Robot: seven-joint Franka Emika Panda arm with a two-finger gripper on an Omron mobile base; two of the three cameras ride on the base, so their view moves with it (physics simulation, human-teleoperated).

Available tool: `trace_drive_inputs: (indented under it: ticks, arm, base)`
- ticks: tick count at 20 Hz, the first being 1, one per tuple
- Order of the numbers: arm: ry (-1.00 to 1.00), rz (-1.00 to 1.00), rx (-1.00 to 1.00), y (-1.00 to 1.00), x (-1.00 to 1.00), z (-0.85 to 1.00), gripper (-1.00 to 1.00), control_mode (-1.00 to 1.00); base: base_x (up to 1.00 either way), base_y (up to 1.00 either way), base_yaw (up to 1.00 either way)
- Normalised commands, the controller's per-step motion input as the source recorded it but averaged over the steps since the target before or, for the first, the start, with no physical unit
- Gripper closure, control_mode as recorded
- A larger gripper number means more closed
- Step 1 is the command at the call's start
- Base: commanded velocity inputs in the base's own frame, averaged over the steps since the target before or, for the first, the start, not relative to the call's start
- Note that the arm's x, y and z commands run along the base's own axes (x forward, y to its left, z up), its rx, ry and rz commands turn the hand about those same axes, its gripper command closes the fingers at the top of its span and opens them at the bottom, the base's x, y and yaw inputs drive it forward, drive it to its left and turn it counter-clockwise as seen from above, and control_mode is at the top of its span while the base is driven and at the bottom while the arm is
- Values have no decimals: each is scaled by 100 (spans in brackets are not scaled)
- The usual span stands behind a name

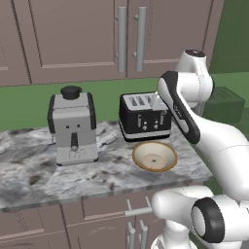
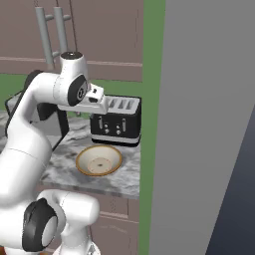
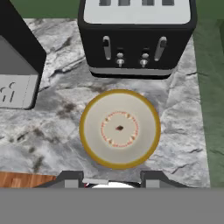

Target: Open the cabinet. Pick the peach and orange from the cabinet and place them into the bowl. Then close the cabinet.

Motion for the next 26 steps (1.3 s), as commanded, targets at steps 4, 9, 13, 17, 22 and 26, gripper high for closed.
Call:
trace_drive_inputs:
  ticks: [4,9,13,17,22,26]
  arm:
    - [-7,0,0,0,-24,0,-100,-100]
    - [-27,0,-4,7,-43,10,-100,-100]
    - [-34,0,-1,11,-34,21,-100,-100]
    - [-37,0,0,16,-35,35,-100,-100]
    - [-43,0,0,10,-50,43,-100,-100]
    - [-46,0,0,1,-49,45,-100,-100]
  base:
    - [0,0,0]
    - [0,0,0]
    - [0,0,0]
    - [0,0,0]
    - [0,0,0]
    - [0,0,0]
